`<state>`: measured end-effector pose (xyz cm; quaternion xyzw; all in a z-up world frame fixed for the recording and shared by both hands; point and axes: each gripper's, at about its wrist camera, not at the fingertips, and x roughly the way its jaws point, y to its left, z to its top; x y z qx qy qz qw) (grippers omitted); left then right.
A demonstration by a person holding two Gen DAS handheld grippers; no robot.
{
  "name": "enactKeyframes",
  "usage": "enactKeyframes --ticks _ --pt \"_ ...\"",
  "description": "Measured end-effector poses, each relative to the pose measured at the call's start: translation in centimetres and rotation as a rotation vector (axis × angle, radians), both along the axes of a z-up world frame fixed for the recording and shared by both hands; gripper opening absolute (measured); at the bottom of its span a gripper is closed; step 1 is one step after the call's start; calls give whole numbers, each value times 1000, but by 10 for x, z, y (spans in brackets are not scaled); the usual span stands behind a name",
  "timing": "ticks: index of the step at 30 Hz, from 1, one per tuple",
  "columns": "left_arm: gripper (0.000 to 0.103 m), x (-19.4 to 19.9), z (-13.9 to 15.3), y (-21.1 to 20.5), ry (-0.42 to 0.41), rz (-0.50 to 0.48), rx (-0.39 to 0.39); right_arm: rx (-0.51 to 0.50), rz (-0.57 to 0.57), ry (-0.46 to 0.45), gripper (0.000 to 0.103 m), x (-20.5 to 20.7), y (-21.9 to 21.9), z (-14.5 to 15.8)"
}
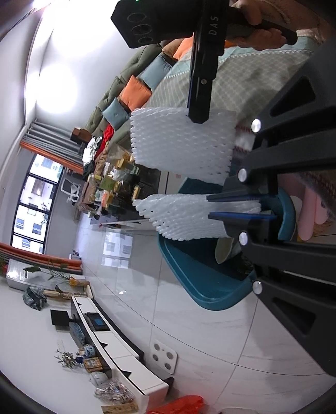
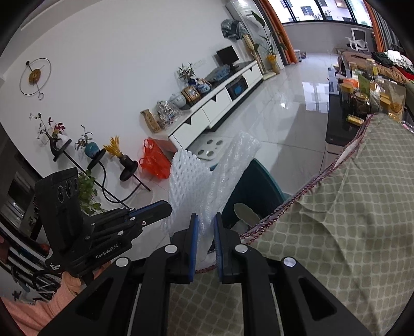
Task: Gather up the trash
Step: 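Carry the foam net sleeve with both tools over the teal bin and release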
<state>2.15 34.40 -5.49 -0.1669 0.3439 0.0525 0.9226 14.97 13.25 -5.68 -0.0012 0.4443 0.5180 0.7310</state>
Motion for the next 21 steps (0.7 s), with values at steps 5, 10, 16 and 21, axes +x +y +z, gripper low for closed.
enactKeyframes --ticks 5,10,16,21 --pt "9 10 -14 7 38 17 -9 -37 6 5 12 2 14 -8" --pt "9 13 -30 15 60 38 -34 -75 9 15 13 5 29 -17" --pt "10 23 -48 23 101 45 -56 -114 -3 31 14 10 41 -26" --pt "13 32 -57 25 119 68 -80 -130 -17 35 18 13 48 -29"
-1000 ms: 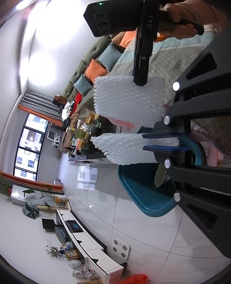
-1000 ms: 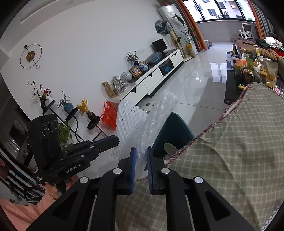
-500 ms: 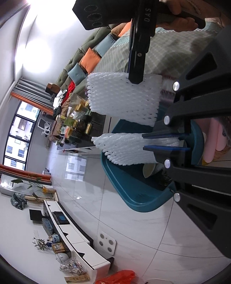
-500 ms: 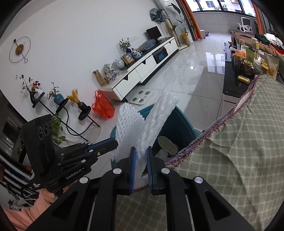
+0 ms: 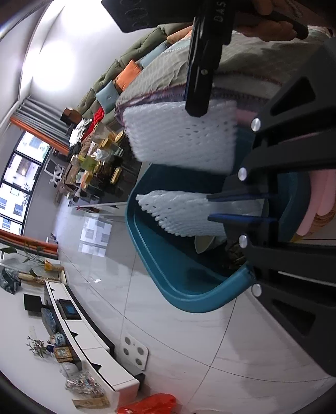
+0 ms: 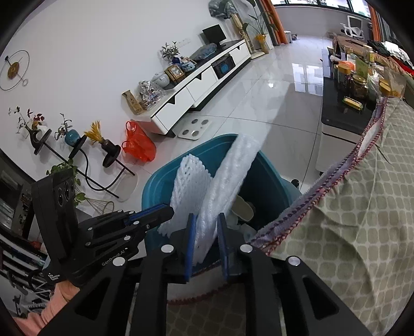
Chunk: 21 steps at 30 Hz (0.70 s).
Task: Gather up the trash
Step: 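Carry the foam net sleeve with both tools over the teal bin and release, then return both open tools to the table above the orange peel and tissue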
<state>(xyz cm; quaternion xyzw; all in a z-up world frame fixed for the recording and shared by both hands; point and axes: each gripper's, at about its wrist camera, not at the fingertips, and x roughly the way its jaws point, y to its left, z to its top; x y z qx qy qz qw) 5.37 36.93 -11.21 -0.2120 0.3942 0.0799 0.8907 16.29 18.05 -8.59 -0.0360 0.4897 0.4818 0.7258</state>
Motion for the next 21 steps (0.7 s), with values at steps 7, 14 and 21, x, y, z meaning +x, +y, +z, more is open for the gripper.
enactKeyframes --ticks 7,14,21 --pt "30 6 -6 4 -1 31 -30 1 -9 1 21 0 -2 -1" --pt "33 4 0 6 -35 55 -31 43 -29 -5 27 0 -20 8" --pt "51 -13 38 -18 -142 14 63 127 -44 -56 37 -11 -56 35"
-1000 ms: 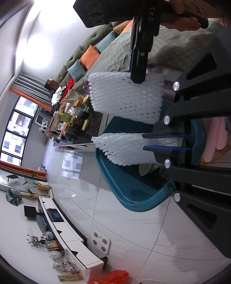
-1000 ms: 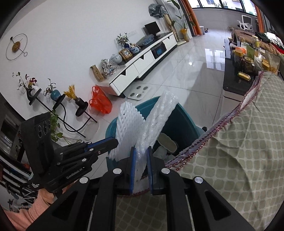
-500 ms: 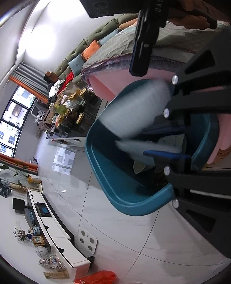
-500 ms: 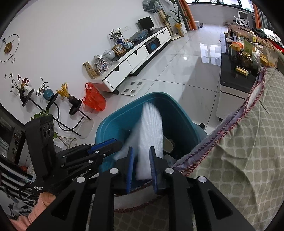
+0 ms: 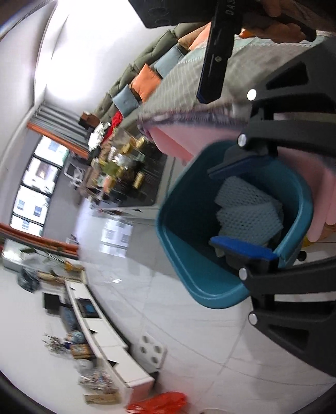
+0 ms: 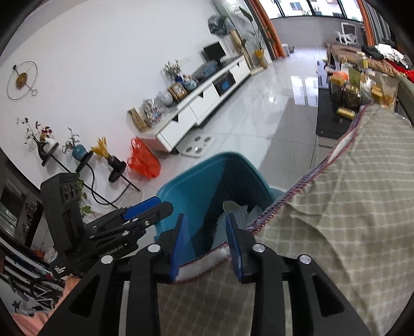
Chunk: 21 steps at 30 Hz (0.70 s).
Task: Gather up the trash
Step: 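Return both open tools to the table above the orange peel and tissue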
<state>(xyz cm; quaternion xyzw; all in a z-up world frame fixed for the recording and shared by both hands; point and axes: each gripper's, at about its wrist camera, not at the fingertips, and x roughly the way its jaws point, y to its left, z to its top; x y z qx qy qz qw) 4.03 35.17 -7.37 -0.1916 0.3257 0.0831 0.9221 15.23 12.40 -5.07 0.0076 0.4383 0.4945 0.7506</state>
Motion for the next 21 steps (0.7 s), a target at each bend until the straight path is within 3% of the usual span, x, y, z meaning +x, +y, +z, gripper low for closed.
enactKeyframes --ticks 4,11,21 --pt "64 -13 26 -26 -83 -56 45 47 -12 -63 43 -14 -30 18" --pt "69 -23 52 -88 -176 -229 66 96 -90 -162 51 -33 -100 42" --pt "69 -8 45 -212 -162 -564 59 85 -327 -200 55 -57 -235 41"
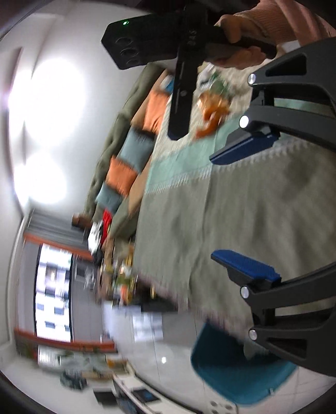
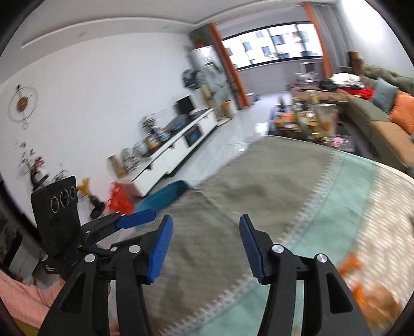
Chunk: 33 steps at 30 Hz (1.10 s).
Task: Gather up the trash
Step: 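Return both open tools to the table above the orange peel and tissue, then grasp the orange peel with the left tool while the right tool grasps the white tissue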
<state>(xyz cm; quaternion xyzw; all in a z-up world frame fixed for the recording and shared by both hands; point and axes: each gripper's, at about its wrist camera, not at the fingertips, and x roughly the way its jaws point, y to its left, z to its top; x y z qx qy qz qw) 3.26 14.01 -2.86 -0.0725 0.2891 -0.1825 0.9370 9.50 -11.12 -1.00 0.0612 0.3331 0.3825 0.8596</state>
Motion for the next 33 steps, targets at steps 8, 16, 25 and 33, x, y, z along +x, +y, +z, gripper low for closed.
enactKeyframes --ticks 8,16,25,33 --pt "68 36 -19 -96 87 -202 31 12 -230 28 55 -13 -100 -9" --pt "57 80 -38 -154 192 -254 99 18 -349 38 55 -20 -154 -18" --pt "38 110 -56 -175 300 -283 111 -8 -618 105 64 -21 -244 -33" --pt "25 117 -57 -179 318 -285 125 32 -695 207 71 -23 -283 -62"
